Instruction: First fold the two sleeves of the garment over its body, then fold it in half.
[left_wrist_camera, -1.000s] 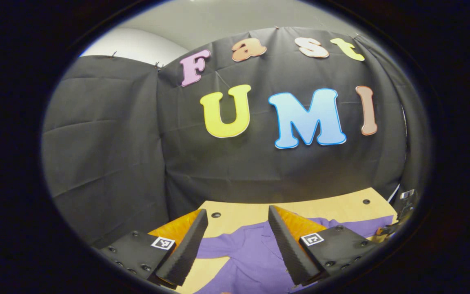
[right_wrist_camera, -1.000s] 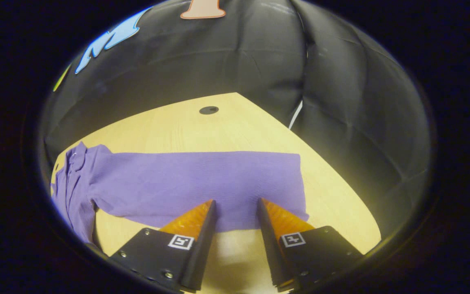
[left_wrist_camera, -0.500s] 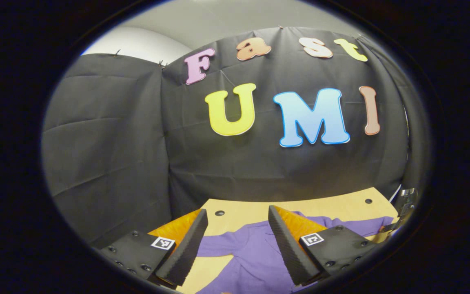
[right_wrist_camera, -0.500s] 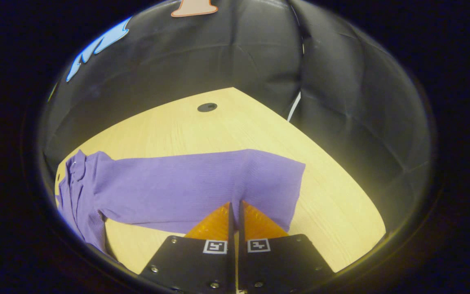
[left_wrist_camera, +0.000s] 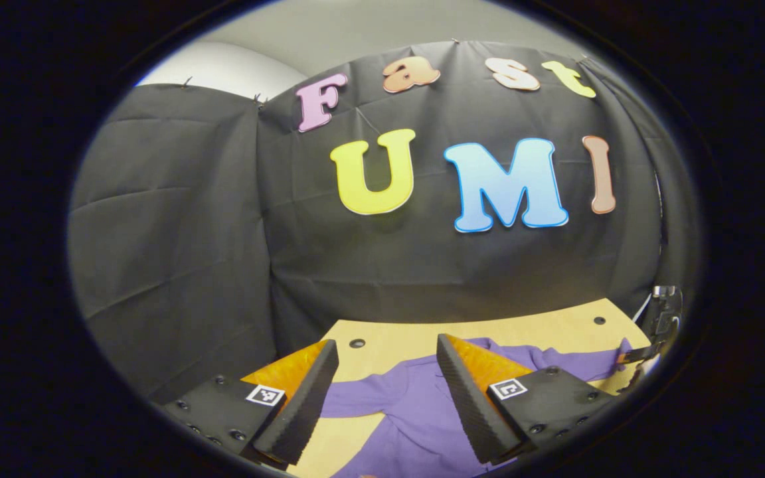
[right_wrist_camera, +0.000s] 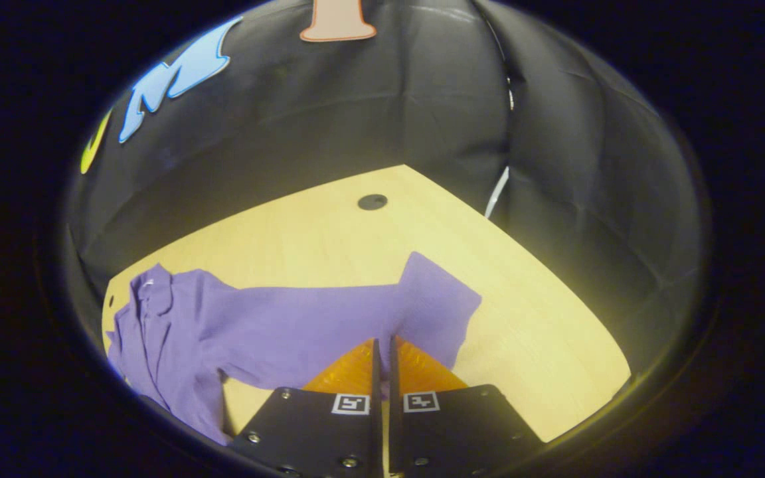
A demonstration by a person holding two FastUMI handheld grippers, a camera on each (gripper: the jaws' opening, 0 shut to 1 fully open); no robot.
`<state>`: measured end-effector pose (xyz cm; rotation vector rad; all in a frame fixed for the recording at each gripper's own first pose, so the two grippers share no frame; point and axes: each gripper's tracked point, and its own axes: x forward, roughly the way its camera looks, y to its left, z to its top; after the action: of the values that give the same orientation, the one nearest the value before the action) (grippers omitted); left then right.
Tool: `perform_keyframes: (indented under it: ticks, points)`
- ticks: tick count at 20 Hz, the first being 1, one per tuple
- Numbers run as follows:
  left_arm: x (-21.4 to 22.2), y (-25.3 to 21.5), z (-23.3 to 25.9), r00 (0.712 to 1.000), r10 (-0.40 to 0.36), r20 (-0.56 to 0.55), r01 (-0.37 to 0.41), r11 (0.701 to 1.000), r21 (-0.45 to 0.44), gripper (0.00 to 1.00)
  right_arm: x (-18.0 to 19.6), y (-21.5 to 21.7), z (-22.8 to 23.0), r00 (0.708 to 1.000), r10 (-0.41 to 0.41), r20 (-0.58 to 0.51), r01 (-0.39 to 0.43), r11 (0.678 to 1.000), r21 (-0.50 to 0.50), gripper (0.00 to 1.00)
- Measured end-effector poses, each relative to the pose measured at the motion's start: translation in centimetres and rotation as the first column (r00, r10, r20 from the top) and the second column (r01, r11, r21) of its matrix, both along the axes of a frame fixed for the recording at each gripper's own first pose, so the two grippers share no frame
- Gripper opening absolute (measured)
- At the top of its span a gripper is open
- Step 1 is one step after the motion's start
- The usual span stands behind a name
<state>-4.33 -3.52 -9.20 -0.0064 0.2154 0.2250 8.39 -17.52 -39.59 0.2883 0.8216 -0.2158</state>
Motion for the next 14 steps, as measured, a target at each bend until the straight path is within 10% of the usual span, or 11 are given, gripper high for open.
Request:
perform_keyframes:
  ticks: [14]
  points:
    - [-1.1,10.9,-3.5,0.999,0.029,-0.033,-0.031,0.999,-0.034,1.0,3.2,24.1,7.7,0.965,0.229,0.131,-0.243,0.964,0.107,0.04]
